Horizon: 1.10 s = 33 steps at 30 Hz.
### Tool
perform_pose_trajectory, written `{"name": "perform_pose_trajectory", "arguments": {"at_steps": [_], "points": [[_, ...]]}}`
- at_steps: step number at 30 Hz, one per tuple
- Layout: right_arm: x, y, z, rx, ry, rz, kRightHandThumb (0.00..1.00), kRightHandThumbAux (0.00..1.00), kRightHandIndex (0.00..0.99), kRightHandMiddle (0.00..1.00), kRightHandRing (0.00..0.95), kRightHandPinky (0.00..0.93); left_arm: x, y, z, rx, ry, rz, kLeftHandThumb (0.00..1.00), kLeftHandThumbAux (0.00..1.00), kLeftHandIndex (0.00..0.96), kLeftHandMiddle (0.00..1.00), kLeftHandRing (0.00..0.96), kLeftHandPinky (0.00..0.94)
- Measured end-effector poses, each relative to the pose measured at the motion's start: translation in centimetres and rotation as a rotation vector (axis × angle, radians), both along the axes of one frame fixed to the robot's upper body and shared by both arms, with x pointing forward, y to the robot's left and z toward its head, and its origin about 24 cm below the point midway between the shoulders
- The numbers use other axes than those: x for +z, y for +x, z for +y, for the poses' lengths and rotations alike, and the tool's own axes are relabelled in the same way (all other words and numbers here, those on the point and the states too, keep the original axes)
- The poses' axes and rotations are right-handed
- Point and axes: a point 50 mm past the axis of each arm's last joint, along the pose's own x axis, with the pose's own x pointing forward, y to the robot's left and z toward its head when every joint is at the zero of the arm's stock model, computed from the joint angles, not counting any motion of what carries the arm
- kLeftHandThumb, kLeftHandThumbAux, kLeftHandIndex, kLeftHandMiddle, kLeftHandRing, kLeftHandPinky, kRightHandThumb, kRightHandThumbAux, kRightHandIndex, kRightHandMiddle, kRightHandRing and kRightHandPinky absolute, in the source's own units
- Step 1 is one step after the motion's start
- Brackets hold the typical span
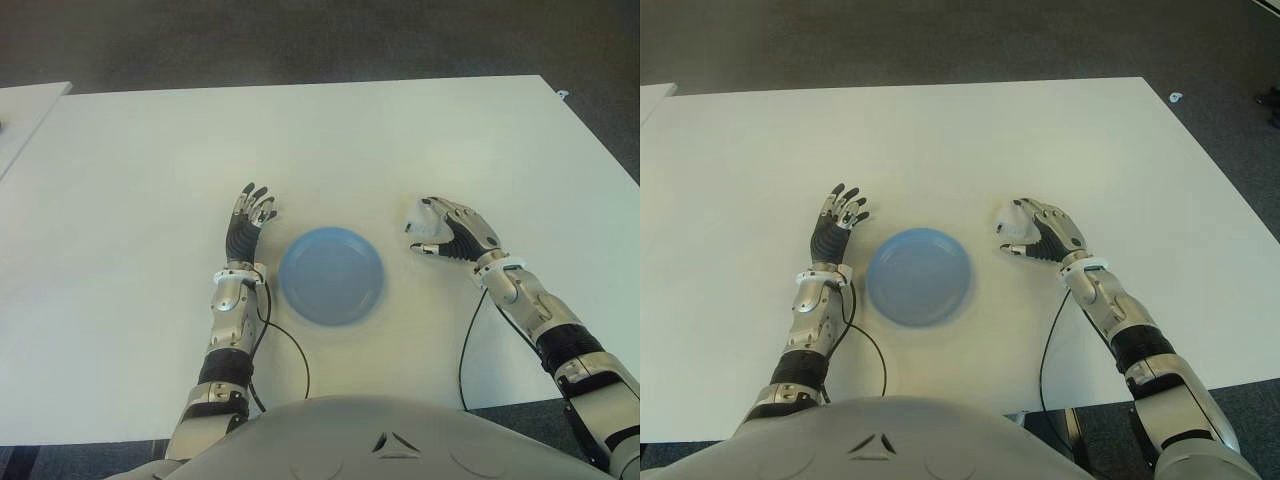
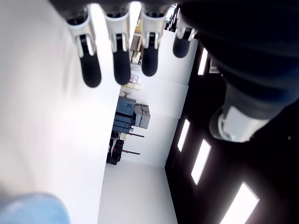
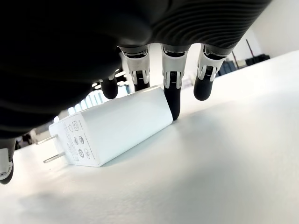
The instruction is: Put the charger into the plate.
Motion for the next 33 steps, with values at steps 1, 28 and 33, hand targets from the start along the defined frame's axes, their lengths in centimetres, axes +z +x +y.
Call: {"name": "perform_pose_trajectory", "arguments": {"at_steps": [1,28,33], "points": [[0.0,-0.1,0.0,0.001,0.002,-0.001,0.000,0.417,0.000,0.143,0.279,0.074,0.0,0.0,0.0,0.000,0.000,0.000,0.150,0.565,0.097,0.168,0.206,0.264],[-0.2,-1.8,0.4,-0.067,0.149,-0.229,0.037,0.258,0.000,0.000,0.000,0.000,0.1,0.0,0.0,-0.005,-0.004,0.007,0.139,0.560,0.100,0.157,0.199,0.264],[-0.2,-1.6,0.3,-0.062,0.166,-0.265,0.097,0.206,0.000,0.000,0.000,0.000,0.1,0.1,-0.1,-0.010,-0.003,0.007,0.129,0.559,0.107,0.165,0.209,0.276]]}}
